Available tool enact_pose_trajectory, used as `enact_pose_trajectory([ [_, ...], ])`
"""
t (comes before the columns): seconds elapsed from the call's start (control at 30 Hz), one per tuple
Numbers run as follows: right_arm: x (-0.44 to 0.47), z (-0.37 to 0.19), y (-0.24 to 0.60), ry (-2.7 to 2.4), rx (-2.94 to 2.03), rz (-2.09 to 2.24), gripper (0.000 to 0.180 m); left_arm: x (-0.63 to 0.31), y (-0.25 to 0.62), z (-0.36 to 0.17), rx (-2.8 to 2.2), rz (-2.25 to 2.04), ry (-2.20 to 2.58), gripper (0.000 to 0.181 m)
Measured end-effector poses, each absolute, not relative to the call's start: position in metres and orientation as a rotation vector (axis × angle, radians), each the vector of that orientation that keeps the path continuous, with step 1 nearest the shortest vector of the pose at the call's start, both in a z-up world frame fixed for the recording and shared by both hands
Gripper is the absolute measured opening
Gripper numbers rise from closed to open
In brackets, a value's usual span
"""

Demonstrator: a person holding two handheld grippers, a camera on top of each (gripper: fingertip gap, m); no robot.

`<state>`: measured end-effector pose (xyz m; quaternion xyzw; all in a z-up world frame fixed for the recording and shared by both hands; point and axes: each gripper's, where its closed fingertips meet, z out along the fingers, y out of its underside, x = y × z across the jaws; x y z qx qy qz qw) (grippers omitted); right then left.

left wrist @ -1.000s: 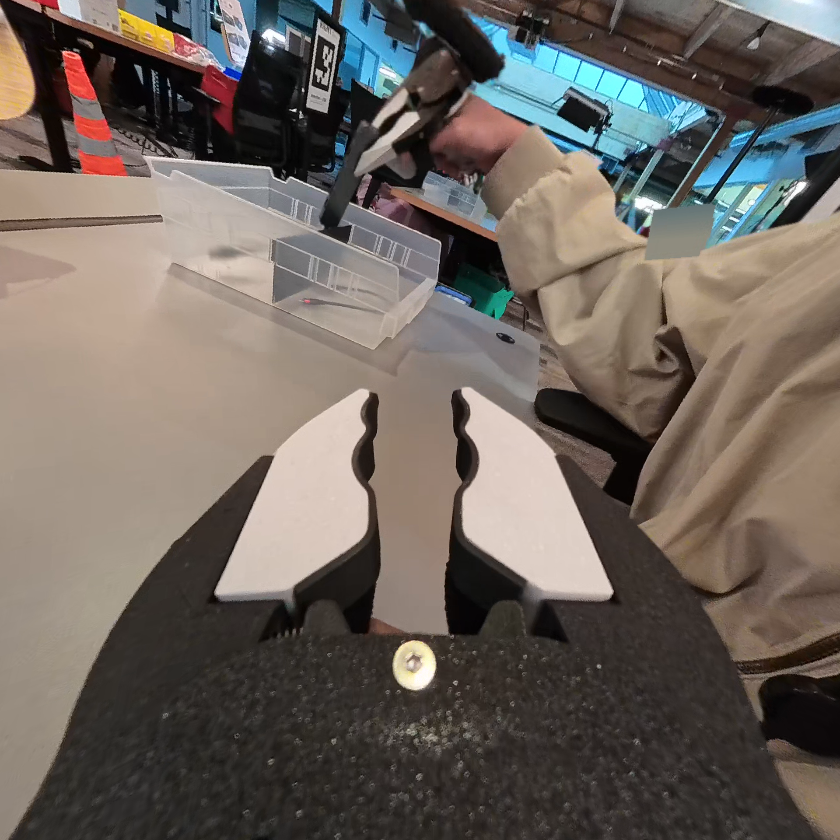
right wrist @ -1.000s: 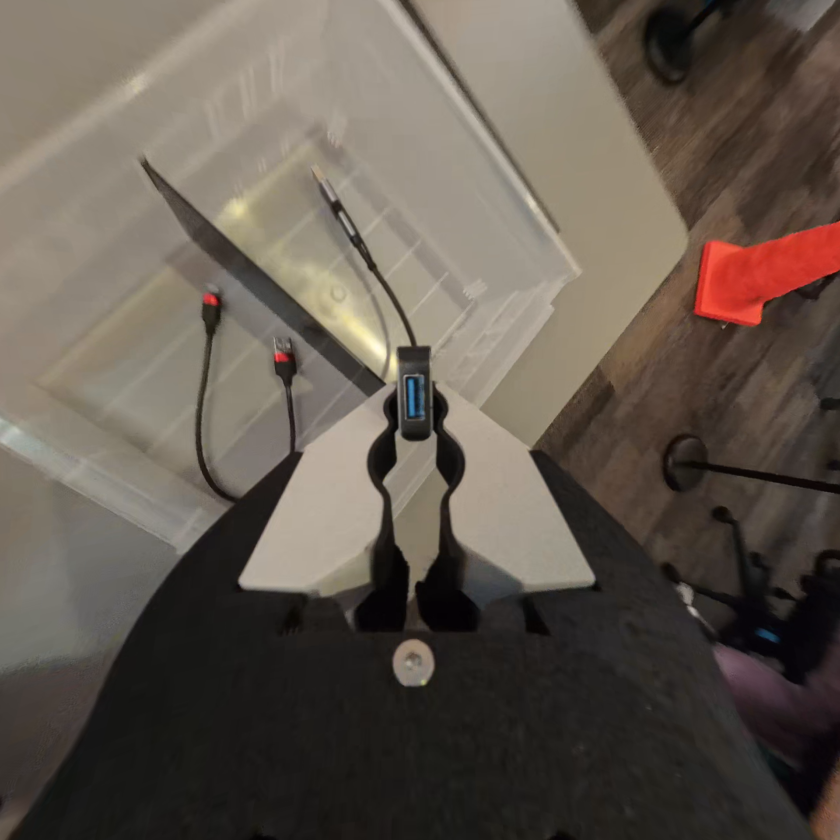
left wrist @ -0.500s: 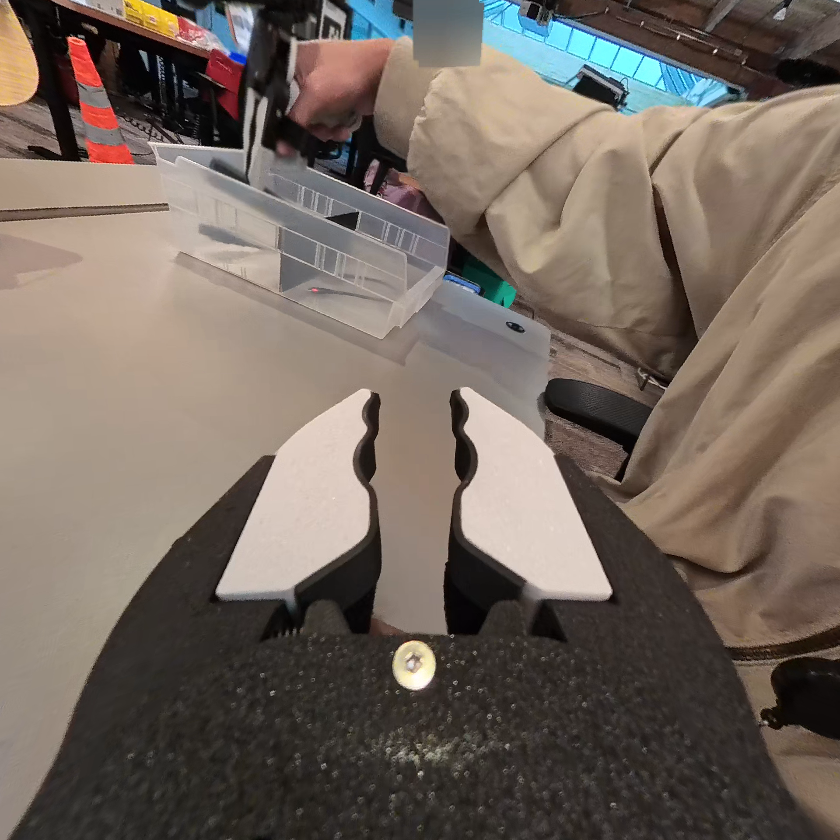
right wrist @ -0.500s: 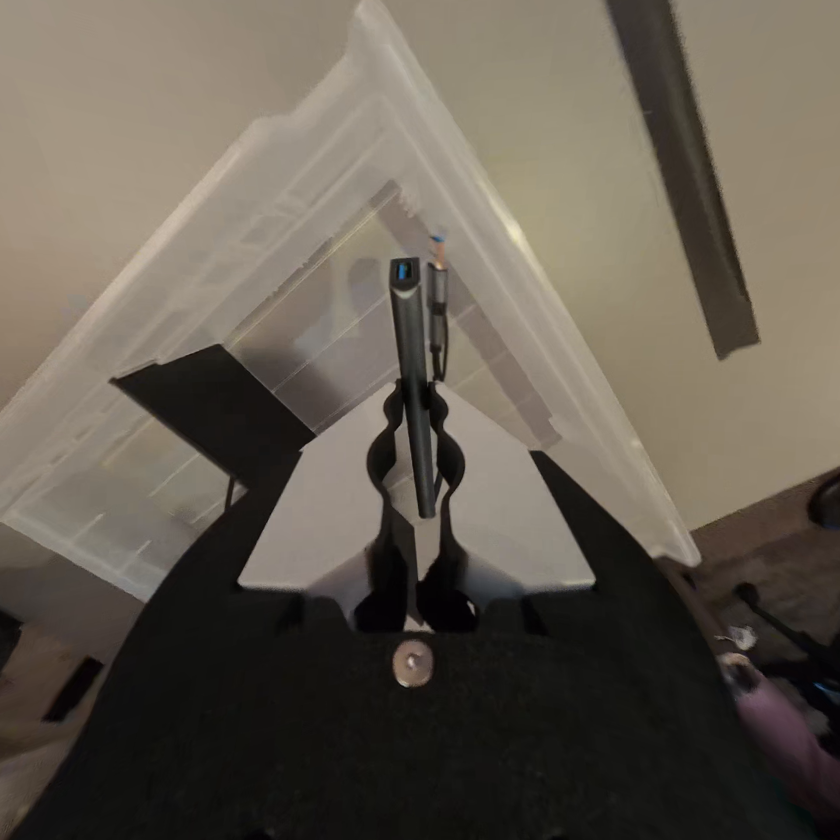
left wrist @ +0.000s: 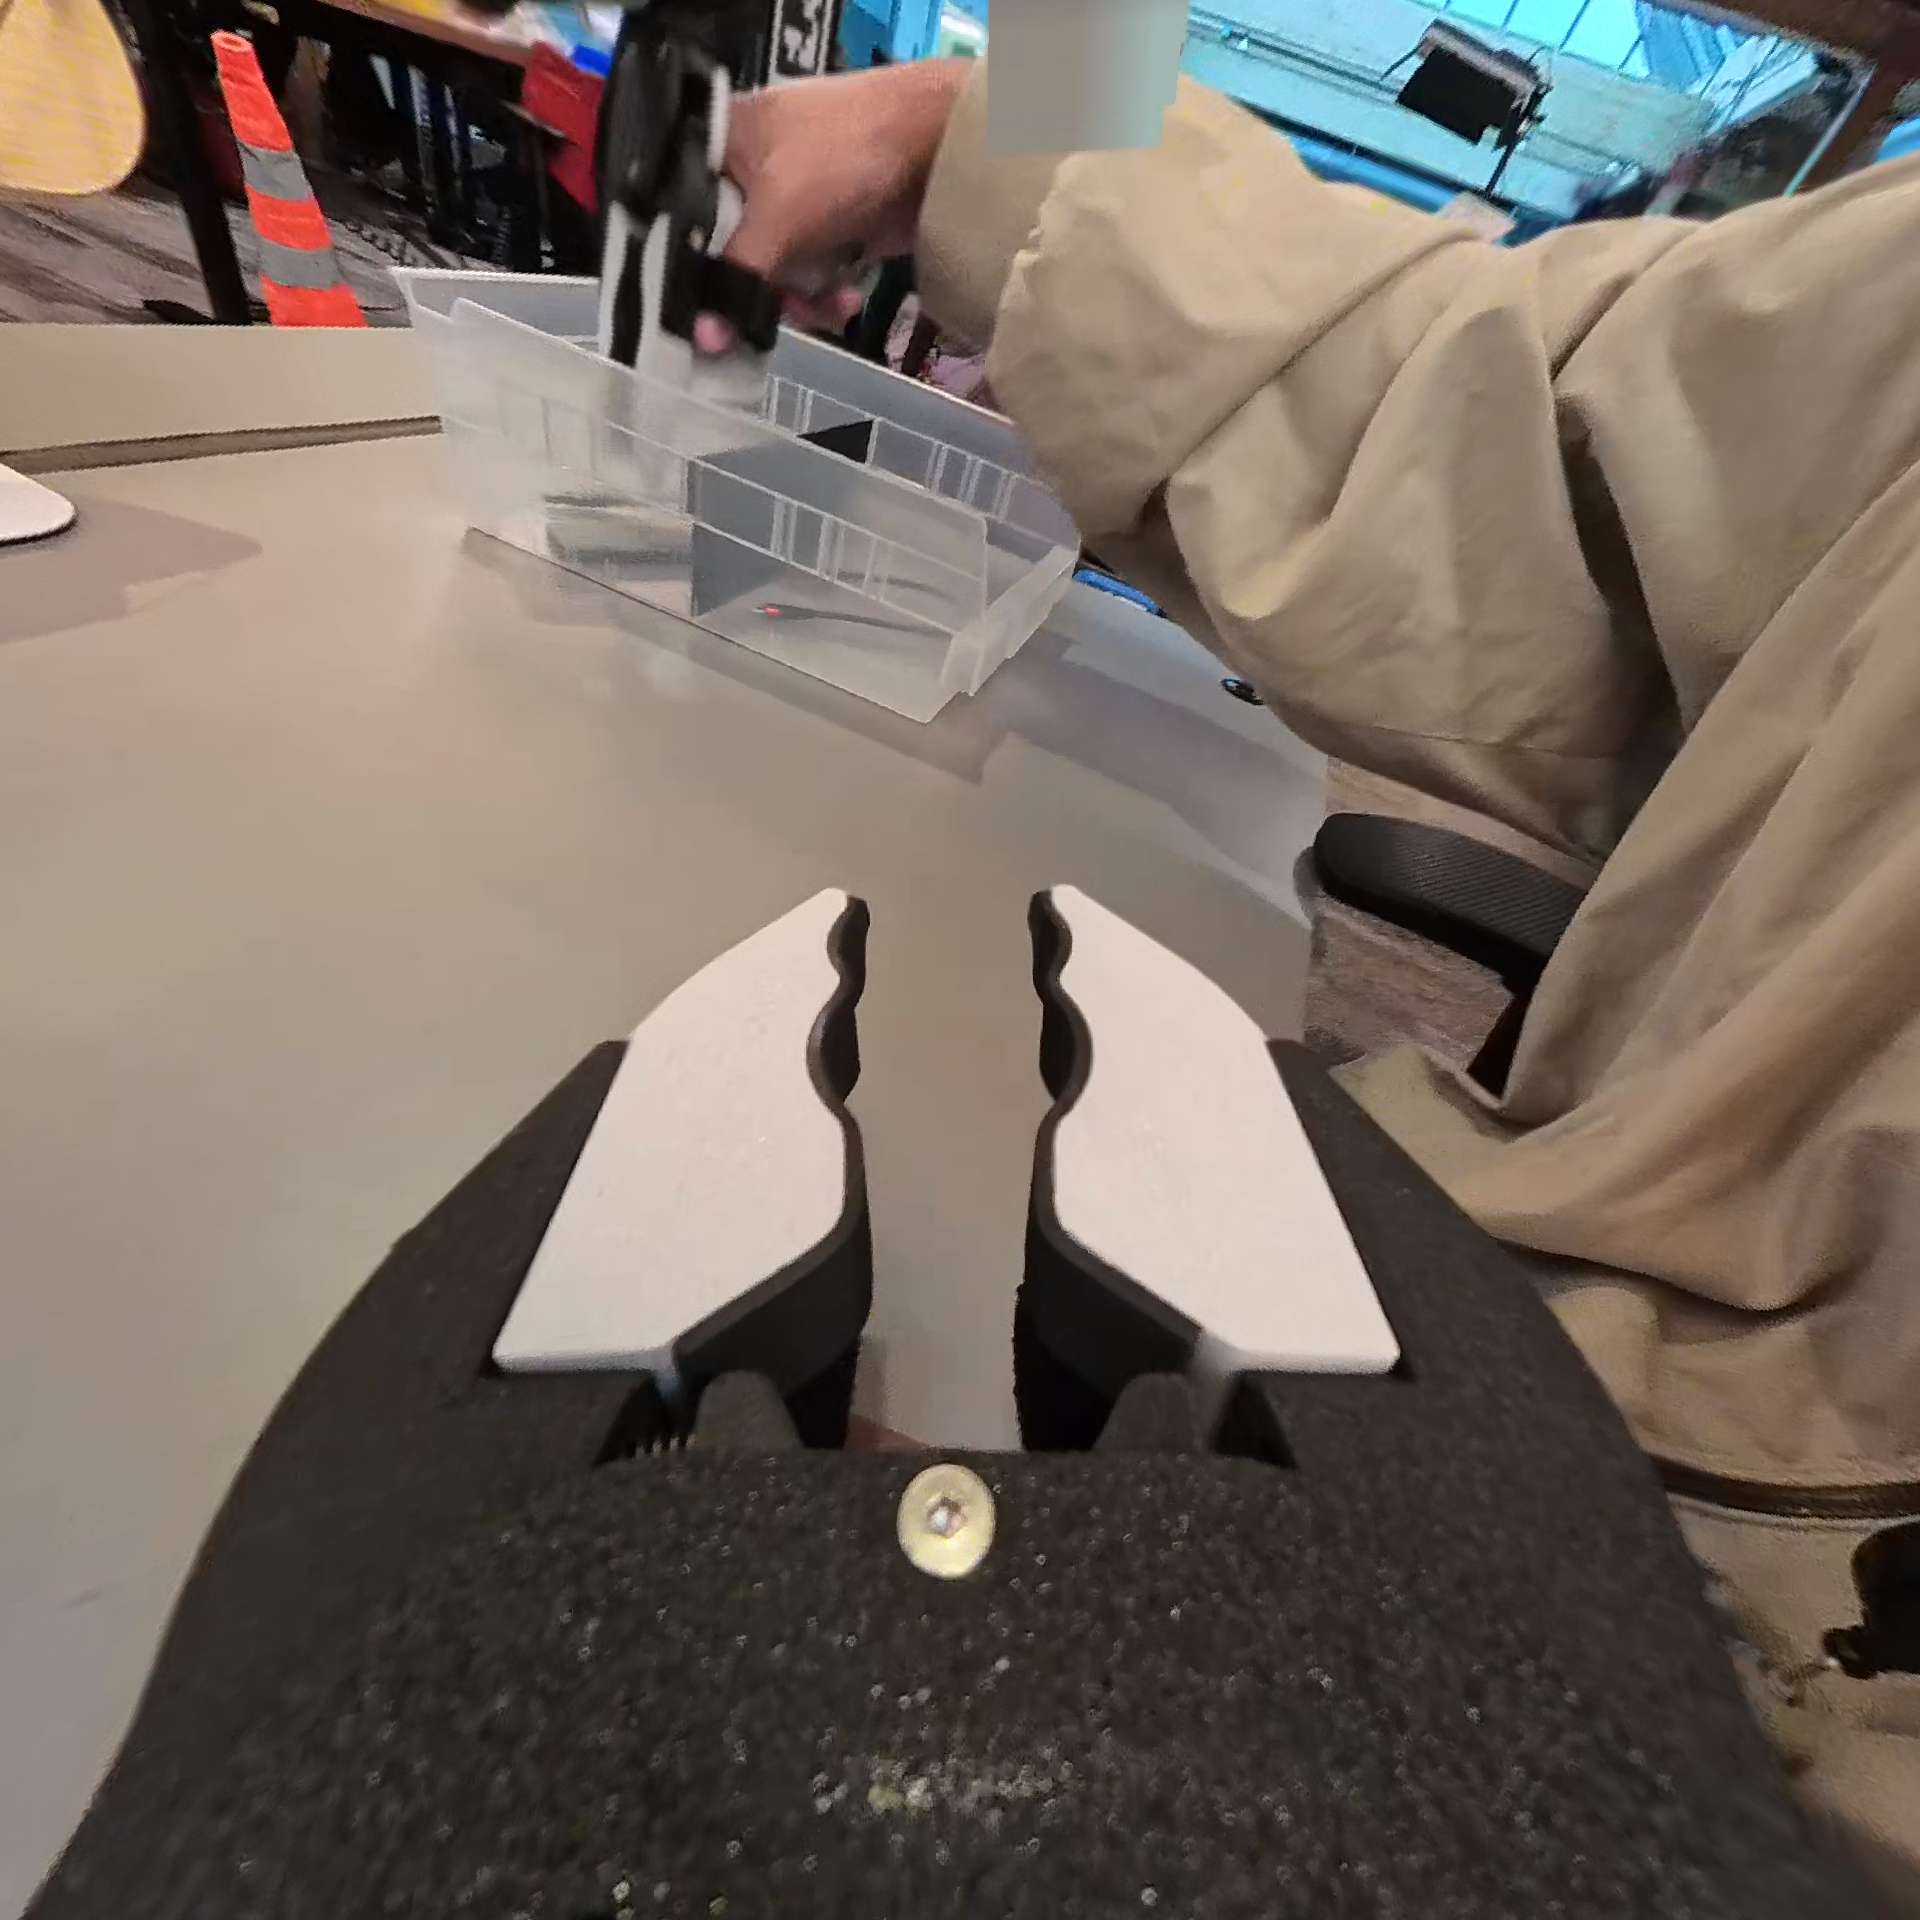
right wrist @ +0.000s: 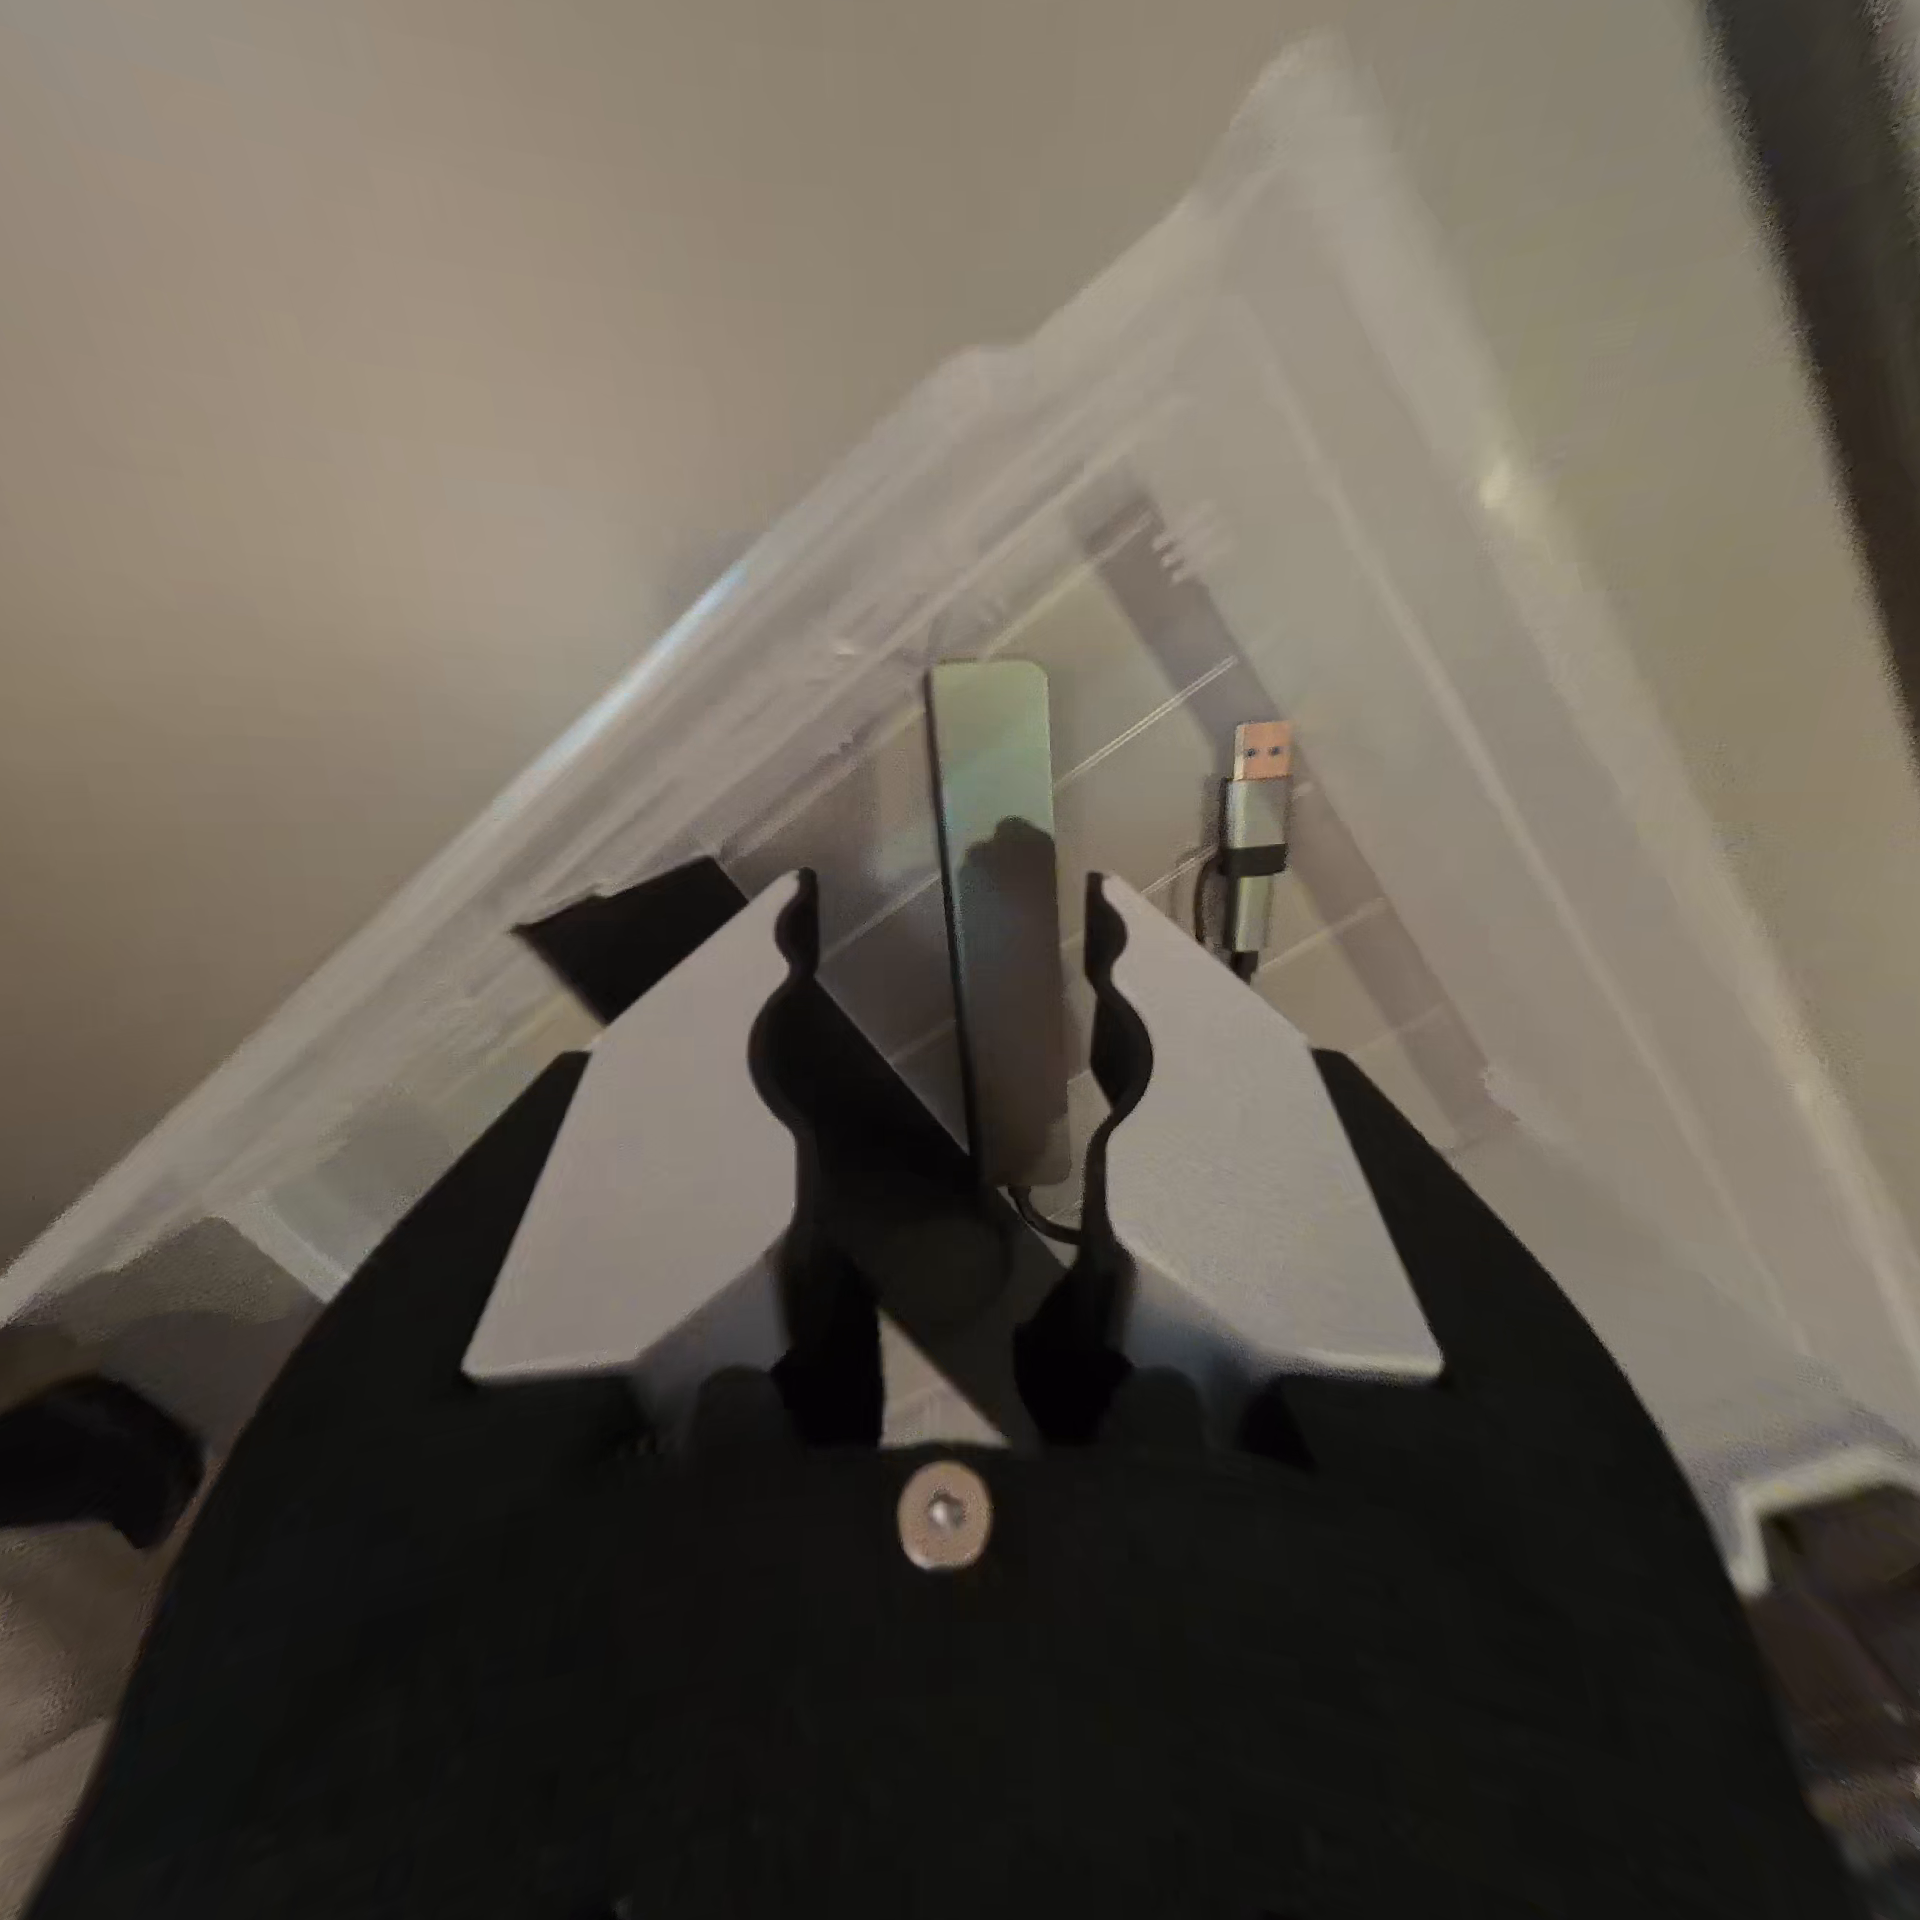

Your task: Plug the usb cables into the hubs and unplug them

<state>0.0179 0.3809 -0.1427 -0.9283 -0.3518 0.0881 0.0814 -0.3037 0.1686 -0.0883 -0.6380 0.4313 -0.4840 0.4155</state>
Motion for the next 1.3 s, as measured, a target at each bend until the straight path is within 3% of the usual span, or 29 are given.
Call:
enact_pose_trajectory([
  [0.03, 0.016, -0.124, 0.383, -1.003, -2.693, 0.260, 0.049, -0.305, 0.170, -0.089, -1.607, -1.187, 1.089, 0.030],
  [0.17, -0.011, -0.051, 0.352, -0.769, -2.308, 0.291, 0.053, -0.308, 0.175, -0.094, -1.640, -1.145, 1.084, 0.030],
  [0.27, -0.065, -0.031, 0.290, -0.612, -2.078, 0.427, 0.051, -0.309, 0.180, -0.097, -1.657, -1.108, 1.082, 0.030],
  [0.47, -0.207, -0.110, 0.152, -0.712, -2.031, 0.840, 0.035, -0.303, 0.175, -0.108, -1.712, -1.123, 1.127, 0.033],
  [0.57, -0.217, -0.126, 0.153, -0.623, -1.976, 0.816, 0.035, -0.304, 0.181, -0.096, -1.723, -1.143, 1.063, 0.035],
  [0.73, -0.194, -0.105, 0.169, -0.510, -1.907, 0.915, 0.035, -0.339, 0.229, -0.054, -1.783, -1.069, 0.921, 0.039],
  [0.93, -0.194, -0.129, 0.164, -0.508, -1.975, 0.961, 0.035, -0.422, 0.327, -0.019, -1.835, -0.602, 0.996, 0.044],
  [1.2, -0.202, -0.137, 0.163, -0.573, -2.001, 0.928, 0.034, -0.474, 0.464, -0.059, -2.077, 0.108, 1.264, 0.056],
  [1.3, -0.198, -0.138, 0.165, -0.550, -2.008, 0.920, 0.033, -0.455, 0.492, -0.071, -2.024, 0.155, 1.421, 0.060],
])
